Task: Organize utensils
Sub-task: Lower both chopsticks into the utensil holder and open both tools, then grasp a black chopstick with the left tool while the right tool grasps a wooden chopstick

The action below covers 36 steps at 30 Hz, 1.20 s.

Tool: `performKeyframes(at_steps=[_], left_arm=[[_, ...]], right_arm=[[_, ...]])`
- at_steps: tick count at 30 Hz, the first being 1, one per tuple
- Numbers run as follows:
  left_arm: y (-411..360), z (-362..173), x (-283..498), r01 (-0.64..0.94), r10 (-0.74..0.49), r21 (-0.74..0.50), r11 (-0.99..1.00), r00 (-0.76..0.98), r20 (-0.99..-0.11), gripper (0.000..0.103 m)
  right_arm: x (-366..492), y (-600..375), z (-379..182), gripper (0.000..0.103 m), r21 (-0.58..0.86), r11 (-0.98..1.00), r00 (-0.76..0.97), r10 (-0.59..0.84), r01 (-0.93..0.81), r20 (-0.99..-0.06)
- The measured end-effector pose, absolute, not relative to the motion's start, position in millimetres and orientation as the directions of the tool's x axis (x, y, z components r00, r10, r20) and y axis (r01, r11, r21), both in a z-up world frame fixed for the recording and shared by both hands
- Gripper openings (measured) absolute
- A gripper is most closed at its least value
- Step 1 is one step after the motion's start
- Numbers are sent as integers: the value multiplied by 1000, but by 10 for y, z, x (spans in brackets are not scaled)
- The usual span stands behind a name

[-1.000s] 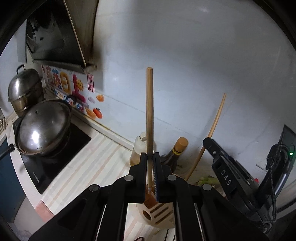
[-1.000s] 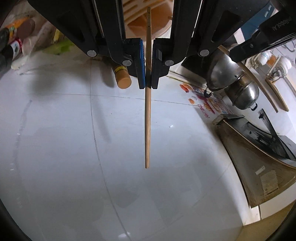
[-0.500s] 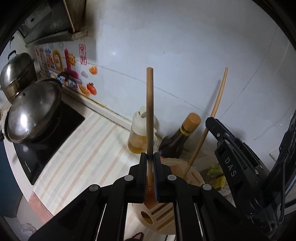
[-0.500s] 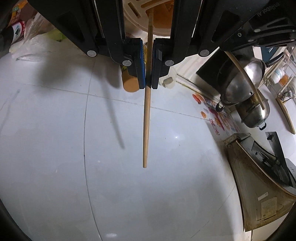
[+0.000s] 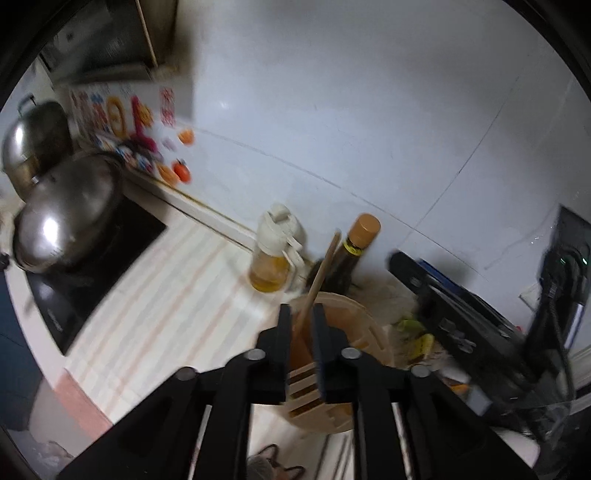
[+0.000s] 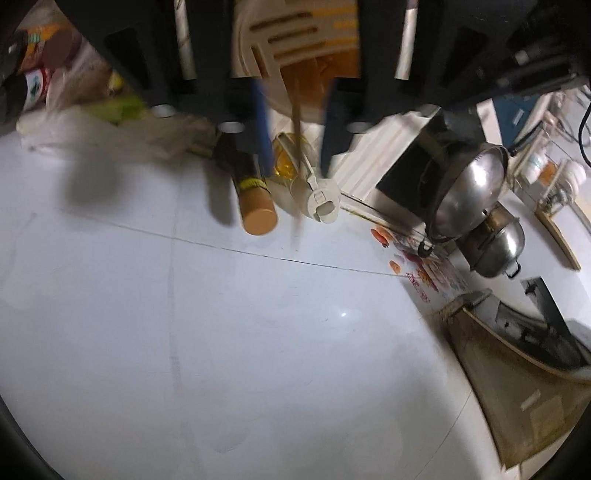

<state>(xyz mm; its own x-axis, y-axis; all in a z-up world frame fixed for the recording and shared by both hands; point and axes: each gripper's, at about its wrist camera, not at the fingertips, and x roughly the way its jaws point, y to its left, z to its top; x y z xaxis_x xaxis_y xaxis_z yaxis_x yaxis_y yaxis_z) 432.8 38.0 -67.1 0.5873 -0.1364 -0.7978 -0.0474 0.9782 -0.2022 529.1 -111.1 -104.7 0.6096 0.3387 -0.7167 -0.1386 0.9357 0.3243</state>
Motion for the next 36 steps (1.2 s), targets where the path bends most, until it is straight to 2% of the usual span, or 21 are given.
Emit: performKeyframes(at_steps=[1,2,3,5,7,9,12,13,16,21,27,29,30,31,33,36], left_arm=[[395,-638,4290,-54,-114,-181,982,598,-793,50],[416,-595,4210,-64,-85,-158,985,620,-780,79],[437,-569,4148,-72,-67,-146,987,638,-767,85],[476,-545,3996,-84,-32,-119,989,669,-742,87],[518,-577,3898,-94,-17,-110,989,678,-735,101],[527,-644,3766,-103,9,-84,991,683,-730,103],[527,-790,3589,-110,31,-58,992,673,-739,103],[516,-849,3544,-109,32,-55,993,665,-746,103],[505,-1048,3415,-111,32,-51,993,638,-769,103],[400,-1470,3217,-89,27,-30,996,573,-819,103],[163,-1986,3022,-40,45,29,999,489,-871,103],[45,-2157,2988,-19,55,52,998,456,-888,103],[-2,-2234,2973,-8,55,58,998,439,-897,103],[-53,-2306,2967,1,58,64,998,422,-905,103],[-187,-2495,2948,29,67,84,996,387,-920,103],[-324,-2755,2950,60,92,119,991,338,-936,103]], right_arm=[[5244,-1144,-1020,45,325,936,612,335,-132,-716],[5162,-1197,-989,47,322,939,614,328,-124,-718],[5082,-1247,-959,50,319,940,617,323,-121,-717],[4901,-1331,-895,61,300,948,627,300,-110,-719],[4727,-1403,-854,78,283,954,630,280,-99,-724],[4552,-1474,-839,83,275,958,629,266,-86,-731],[4245,-1567,-841,99,264,963,648,239,-61,-723],[4135,-1594,-866,102,263,963,652,234,-55,-721],[3896,-1672,-1001,103,247,969,639,196,-10,-744],[3592,-1825,-1368,103,211,975,600,128,70,-789],[3377,-2043,-1911,100,235,960,479,138,149,-867],[3312,-2128,-2187,82,258,950,401,171,176,-900],[3296,-2148,-2319,64,258,949,361,179,184,-915],[3284,-2165,-2459,55,250,949,322,180,192,-929],[3256,-2197,-2716,48,258,944,262,201,204,-944],[3258,-2183,-3050,48,239,948,185,201,210,-962]])
